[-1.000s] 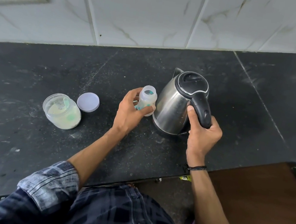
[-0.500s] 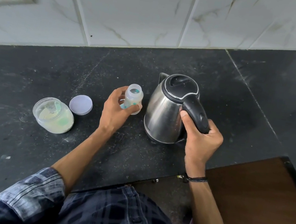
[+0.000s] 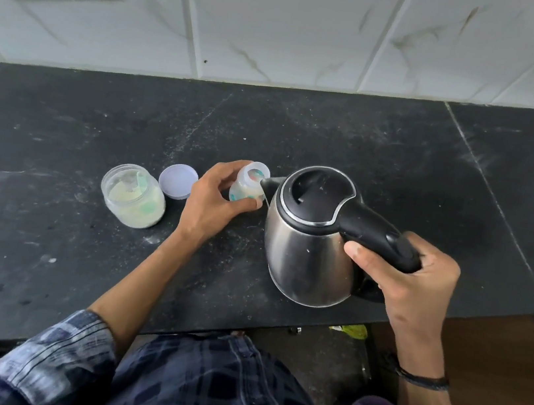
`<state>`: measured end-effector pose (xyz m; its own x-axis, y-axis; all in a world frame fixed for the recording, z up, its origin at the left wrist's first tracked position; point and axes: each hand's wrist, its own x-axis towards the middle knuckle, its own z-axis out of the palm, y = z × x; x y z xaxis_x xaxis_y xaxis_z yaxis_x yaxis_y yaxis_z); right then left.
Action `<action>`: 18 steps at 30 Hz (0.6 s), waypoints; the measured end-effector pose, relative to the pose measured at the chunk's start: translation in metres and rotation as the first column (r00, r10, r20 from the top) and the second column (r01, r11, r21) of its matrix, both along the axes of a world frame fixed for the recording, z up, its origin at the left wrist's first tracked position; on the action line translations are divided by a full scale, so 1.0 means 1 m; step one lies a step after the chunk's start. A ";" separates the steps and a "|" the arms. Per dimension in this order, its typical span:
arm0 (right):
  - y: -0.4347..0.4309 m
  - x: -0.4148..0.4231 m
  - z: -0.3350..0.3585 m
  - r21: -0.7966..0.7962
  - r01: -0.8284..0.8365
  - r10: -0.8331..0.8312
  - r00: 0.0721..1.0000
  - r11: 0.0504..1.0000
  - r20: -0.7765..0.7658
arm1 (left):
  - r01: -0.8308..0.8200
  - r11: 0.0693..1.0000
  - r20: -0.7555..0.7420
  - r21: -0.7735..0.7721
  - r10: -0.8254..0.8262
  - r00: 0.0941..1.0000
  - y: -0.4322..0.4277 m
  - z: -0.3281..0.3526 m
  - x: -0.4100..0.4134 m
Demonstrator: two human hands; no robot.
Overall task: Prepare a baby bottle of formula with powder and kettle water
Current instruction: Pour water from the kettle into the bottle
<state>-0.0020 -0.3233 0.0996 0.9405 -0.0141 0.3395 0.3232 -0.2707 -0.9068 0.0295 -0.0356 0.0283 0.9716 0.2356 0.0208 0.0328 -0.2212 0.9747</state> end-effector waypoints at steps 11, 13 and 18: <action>0.018 0.005 0.017 -0.117 -0.099 0.091 0.994 0.988 -0.066 | -0.053 0.998 -0.031 0.016 0.053 0.998 0.019 -0.013 -0.035; 0.018 0.008 0.020 -0.156 -0.114 0.102 0.992 0.981 -0.081 | -0.063 0.998 -0.038 0.021 0.064 0.997 0.020 -0.015 -0.039; 0.020 0.013 0.027 -0.221 -0.138 0.113 0.986 0.966 -0.124 | -0.082 0.996 -0.042 0.041 0.083 0.996 0.019 -0.017 -0.045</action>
